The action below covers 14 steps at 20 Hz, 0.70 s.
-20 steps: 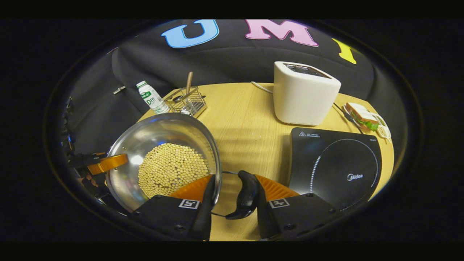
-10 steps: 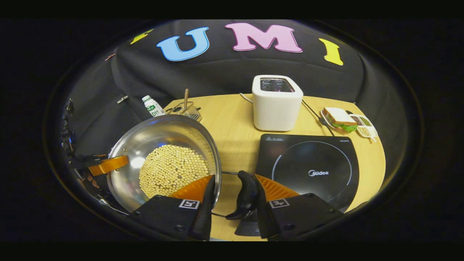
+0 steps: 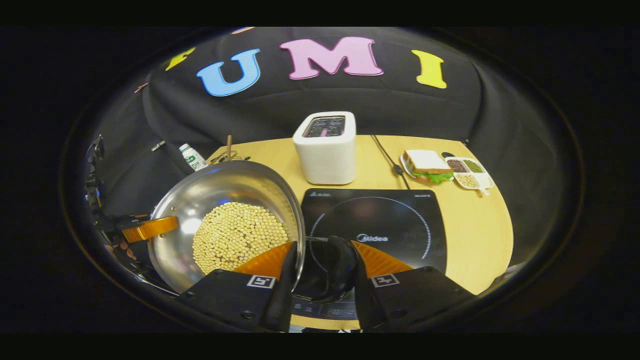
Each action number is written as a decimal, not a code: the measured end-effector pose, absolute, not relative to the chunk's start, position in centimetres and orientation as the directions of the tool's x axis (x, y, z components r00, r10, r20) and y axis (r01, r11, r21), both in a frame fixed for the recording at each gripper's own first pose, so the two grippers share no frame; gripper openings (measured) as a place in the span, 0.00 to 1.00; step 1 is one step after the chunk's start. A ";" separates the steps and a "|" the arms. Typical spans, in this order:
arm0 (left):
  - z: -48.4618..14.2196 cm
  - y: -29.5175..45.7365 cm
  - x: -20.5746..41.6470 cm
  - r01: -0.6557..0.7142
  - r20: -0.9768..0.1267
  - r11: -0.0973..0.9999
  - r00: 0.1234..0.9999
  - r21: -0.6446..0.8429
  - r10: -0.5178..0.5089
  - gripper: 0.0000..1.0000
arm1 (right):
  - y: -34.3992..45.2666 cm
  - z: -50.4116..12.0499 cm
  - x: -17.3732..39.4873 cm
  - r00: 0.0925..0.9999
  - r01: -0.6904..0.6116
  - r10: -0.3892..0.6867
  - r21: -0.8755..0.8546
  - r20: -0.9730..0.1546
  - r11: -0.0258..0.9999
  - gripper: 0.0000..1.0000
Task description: First push the handle of the pot to place it horizontally, then grasp the pot with both hands and set it on the induction cooktop.
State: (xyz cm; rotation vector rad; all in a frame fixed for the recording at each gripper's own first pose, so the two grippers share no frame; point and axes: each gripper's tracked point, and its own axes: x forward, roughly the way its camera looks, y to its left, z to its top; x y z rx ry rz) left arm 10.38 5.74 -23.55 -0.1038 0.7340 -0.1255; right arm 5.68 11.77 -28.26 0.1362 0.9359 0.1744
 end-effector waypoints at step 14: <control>-24.5 -8.6 13.3 0.152 -0.688 0.977 0.694 -0.149 -0.213 0.56 | -2.1 -30.8 6.7 0.567 -0.002 0.148 0.179 -0.810 0.984 0.53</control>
